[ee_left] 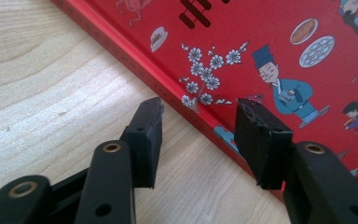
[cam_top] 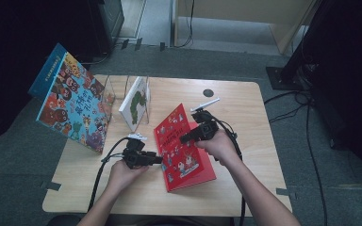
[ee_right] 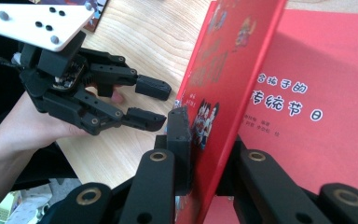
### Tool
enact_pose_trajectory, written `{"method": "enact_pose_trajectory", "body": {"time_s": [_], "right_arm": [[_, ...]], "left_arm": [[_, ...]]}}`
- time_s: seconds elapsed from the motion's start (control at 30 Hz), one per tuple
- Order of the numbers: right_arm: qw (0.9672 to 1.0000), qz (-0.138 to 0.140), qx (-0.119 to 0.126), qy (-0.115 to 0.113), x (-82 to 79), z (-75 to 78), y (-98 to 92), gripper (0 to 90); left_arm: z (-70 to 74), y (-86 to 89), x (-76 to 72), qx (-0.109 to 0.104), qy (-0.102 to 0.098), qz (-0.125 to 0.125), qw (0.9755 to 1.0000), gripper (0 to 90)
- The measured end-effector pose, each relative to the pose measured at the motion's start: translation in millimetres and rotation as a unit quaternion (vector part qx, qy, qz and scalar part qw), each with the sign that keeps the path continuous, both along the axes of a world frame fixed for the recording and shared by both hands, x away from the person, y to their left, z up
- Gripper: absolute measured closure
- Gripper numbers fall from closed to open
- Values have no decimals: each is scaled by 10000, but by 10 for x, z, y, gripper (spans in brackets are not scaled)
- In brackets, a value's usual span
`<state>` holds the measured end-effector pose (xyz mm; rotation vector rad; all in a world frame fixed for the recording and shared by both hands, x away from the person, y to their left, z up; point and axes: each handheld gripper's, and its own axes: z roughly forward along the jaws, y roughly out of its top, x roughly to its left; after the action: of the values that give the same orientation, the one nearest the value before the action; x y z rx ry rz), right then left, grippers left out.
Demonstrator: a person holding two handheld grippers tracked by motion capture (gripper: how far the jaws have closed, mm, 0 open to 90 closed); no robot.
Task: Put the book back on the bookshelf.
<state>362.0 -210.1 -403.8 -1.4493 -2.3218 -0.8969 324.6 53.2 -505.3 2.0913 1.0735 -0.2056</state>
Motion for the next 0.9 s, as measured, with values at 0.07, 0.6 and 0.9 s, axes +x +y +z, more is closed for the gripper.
{"method": "enact_pose_trajectory", "body": {"time_s": [0.07, 0.6, 0.9], "right_arm": [[9999, -11, 32, 99, 16, 6, -7, 835], [9989, -91, 368, 271, 81, 87, -127, 884], [9992, -172, 351, 90, 124, 323, -230, 884]], "left_arm": [[3, -6, -2, -1, -3, -27, 10000, 476], [73, -2, 37, -184, 182, 61, 9996, 329], [165, 9, 90, -263, 99, 94, 9996, 318]]}}
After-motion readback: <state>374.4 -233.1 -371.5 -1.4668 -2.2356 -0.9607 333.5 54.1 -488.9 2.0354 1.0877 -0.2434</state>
